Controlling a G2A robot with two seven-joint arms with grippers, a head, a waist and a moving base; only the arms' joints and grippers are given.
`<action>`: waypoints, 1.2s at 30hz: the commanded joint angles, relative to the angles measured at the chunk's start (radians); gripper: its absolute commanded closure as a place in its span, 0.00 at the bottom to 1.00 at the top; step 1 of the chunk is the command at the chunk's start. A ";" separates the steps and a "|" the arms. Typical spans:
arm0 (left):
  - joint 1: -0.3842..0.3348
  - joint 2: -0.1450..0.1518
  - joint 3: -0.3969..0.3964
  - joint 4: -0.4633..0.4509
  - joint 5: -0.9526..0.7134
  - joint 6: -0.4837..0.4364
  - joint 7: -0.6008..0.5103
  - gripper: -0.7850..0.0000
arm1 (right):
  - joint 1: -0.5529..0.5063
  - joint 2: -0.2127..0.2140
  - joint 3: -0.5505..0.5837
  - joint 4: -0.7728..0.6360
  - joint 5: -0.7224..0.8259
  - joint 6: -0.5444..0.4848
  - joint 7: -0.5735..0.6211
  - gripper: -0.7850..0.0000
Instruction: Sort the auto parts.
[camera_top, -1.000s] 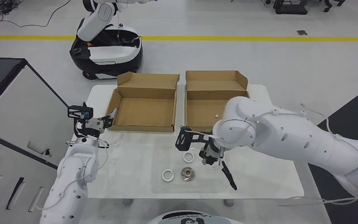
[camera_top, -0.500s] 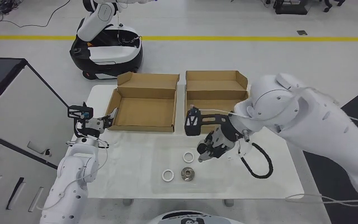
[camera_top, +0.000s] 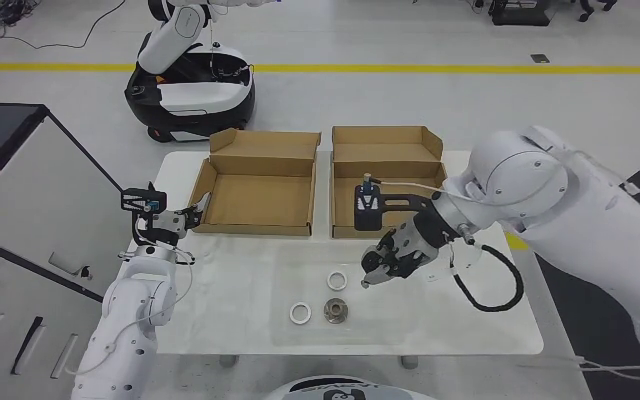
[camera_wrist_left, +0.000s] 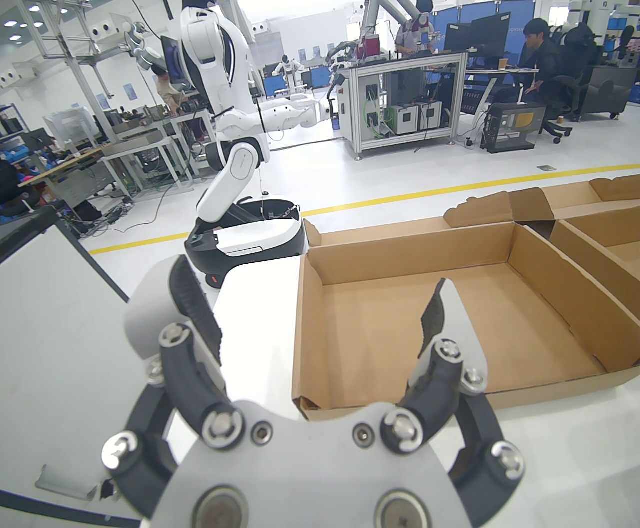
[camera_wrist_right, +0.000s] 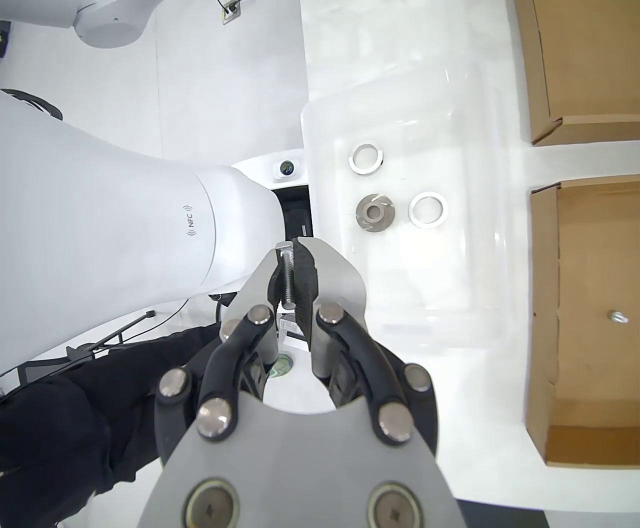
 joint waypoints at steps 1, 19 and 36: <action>0.000 0.000 0.000 0.000 0.000 0.000 0.000 0.00 | 0.000 0.000 0.000 0.000 0.000 0.000 0.000 1.00; 0.000 0.000 0.000 0.000 0.000 0.000 0.000 0.00 | -0.166 0.061 0.228 0.145 0.476 -0.056 0.032 1.00; 0.000 0.000 0.000 0.000 0.000 0.000 0.000 0.00 | -0.313 0.001 0.398 0.060 0.991 -0.025 0.063 1.00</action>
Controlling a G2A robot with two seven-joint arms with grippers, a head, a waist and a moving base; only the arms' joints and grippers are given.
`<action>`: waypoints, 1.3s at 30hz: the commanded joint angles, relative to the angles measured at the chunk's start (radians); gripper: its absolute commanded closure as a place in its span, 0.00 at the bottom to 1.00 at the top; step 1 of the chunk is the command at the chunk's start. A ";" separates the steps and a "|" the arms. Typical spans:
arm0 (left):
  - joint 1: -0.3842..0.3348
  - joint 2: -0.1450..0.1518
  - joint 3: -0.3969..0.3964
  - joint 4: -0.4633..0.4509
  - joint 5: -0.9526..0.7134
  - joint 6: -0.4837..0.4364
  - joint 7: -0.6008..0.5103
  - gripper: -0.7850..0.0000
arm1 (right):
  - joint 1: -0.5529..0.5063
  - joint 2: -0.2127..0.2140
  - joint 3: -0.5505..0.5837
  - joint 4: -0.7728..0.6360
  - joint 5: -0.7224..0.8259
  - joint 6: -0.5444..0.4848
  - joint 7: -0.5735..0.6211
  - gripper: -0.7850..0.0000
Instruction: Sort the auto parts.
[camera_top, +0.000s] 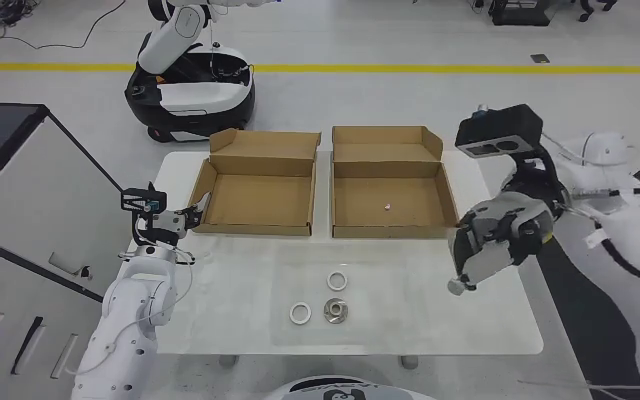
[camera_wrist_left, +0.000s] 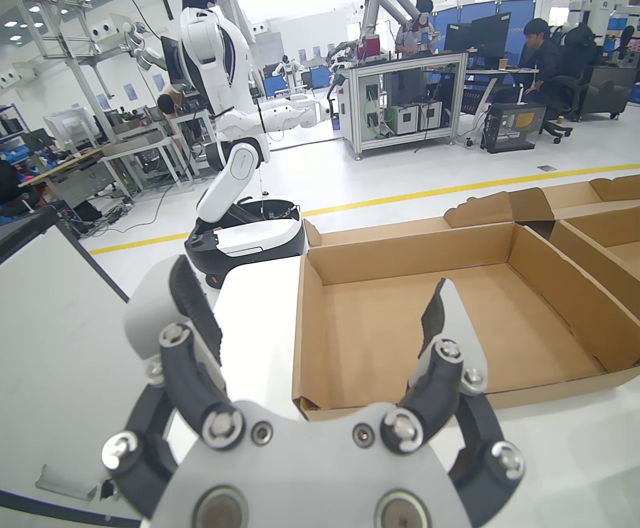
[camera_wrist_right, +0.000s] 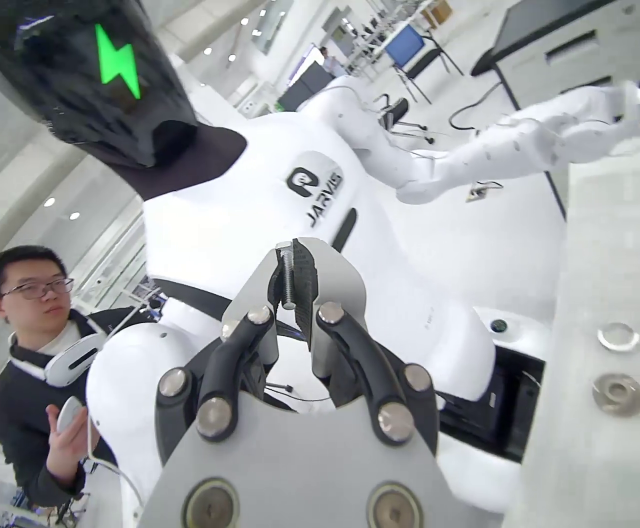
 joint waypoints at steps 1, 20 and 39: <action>0.000 0.000 0.000 0.000 0.000 0.000 0.000 0.00 | 0.004 -0.017 -0.007 -0.007 0.039 0.000 0.000 1.00; 0.000 0.000 0.000 0.000 0.000 0.000 0.000 0.00 | 0.081 -0.192 -0.112 0.038 0.313 0.000 0.000 1.00; 0.000 0.000 0.000 0.000 0.000 0.000 0.000 0.00 | 0.035 -0.212 -0.095 0.011 0.175 0.077 -0.153 1.00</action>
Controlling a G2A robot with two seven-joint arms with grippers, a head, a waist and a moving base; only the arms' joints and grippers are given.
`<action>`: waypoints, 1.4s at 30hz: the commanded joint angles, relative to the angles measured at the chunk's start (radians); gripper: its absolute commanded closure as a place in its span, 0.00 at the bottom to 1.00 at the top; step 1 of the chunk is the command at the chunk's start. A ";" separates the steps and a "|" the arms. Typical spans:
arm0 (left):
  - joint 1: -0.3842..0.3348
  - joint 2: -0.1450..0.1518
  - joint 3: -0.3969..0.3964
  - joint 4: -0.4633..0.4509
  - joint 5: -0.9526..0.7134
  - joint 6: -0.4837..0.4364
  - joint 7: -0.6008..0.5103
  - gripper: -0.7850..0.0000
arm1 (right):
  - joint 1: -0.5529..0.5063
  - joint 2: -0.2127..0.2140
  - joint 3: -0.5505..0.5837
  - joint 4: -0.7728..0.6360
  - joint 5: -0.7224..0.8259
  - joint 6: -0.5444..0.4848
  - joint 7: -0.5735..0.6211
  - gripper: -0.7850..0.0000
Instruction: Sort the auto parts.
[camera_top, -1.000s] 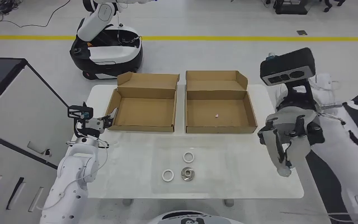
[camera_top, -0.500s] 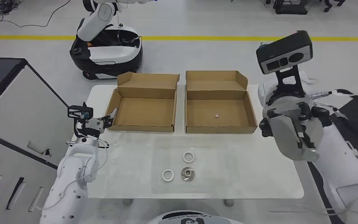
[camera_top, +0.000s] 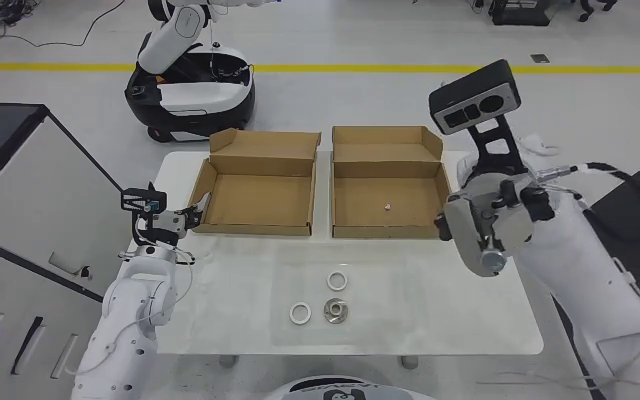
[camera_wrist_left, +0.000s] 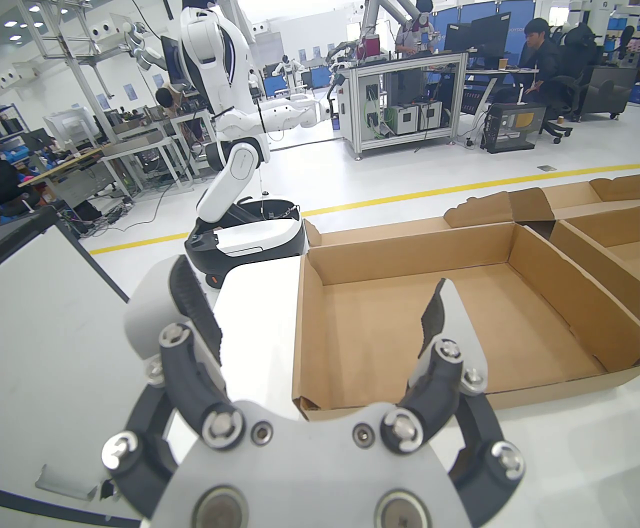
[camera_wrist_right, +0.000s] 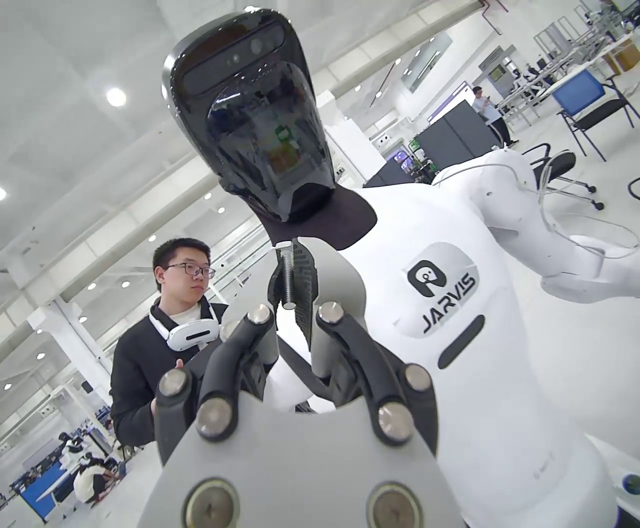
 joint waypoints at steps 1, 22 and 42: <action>0.000 0.000 0.000 0.000 0.000 0.000 0.000 0.00 | -0.004 -0.003 0.002 0.002 -0.024 0.013 -0.019 1.00; 0.000 0.000 0.000 0.000 0.000 0.000 0.000 0.00 | -0.073 -0.057 0.008 0.003 0.050 0.042 -0.044 1.00; 0.000 0.000 0.000 0.000 0.000 0.000 0.000 0.00 | -0.088 -0.108 0.033 0.042 -0.003 0.092 -0.072 1.00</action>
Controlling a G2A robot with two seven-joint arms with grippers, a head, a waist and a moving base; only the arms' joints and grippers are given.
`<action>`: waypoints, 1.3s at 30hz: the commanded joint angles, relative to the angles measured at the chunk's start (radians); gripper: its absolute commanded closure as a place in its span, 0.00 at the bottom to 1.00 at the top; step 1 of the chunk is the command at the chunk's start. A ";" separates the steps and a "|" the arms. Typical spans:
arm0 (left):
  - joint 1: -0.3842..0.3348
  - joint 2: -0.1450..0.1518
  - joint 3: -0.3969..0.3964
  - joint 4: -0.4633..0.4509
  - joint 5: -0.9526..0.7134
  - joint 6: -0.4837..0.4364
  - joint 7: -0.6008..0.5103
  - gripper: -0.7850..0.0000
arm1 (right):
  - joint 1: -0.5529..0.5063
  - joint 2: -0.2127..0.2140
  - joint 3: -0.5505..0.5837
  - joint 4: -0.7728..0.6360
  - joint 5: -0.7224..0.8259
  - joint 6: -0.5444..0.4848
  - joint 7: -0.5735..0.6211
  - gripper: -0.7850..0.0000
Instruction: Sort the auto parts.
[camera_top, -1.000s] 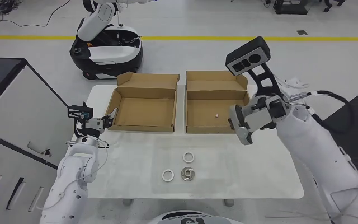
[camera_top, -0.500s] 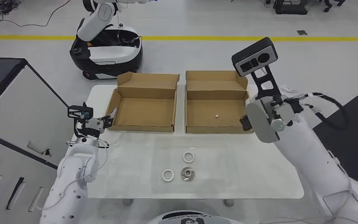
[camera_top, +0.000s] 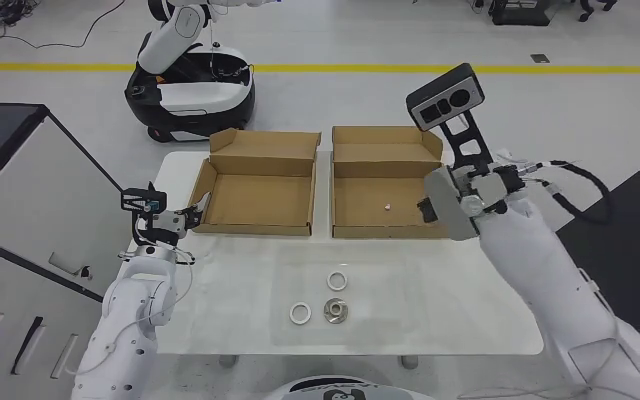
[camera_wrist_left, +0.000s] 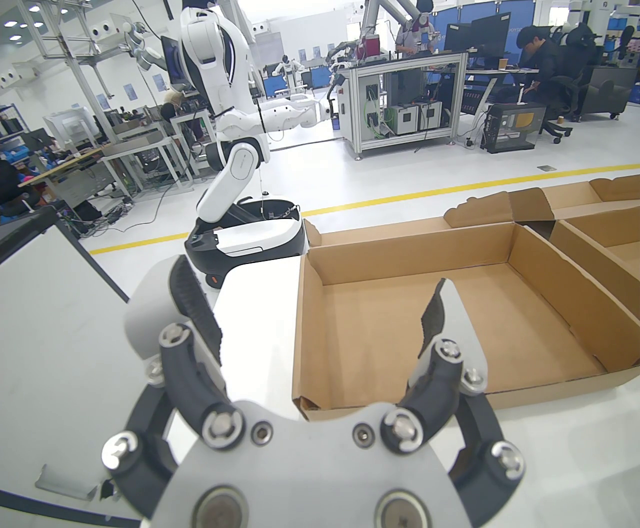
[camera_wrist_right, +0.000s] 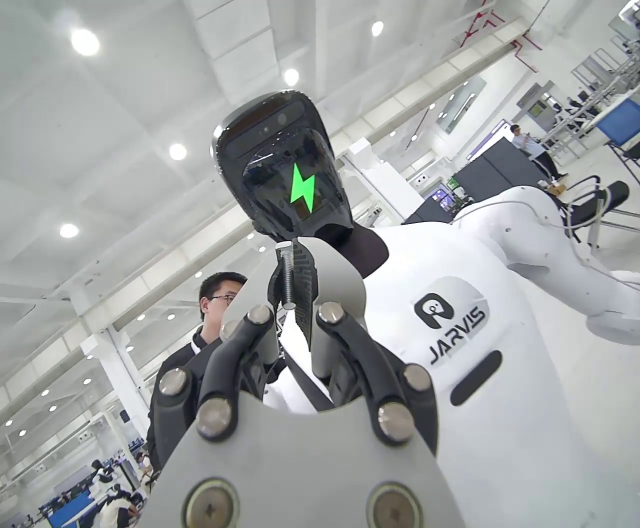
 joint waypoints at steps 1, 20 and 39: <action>0.000 0.000 0.000 0.000 0.000 0.000 0.000 0.00 | -0.001 -0.002 0.003 0.002 -0.023 0.012 -0.007 1.00; 0.000 0.000 0.000 0.000 0.000 0.000 0.000 0.00 | 0.001 -0.036 0.017 0.016 -0.042 0.046 0.033 1.00; 0.000 0.000 0.000 0.000 0.000 0.000 0.000 0.00 | 0.001 -0.046 0.016 0.018 -0.011 0.038 0.049 1.00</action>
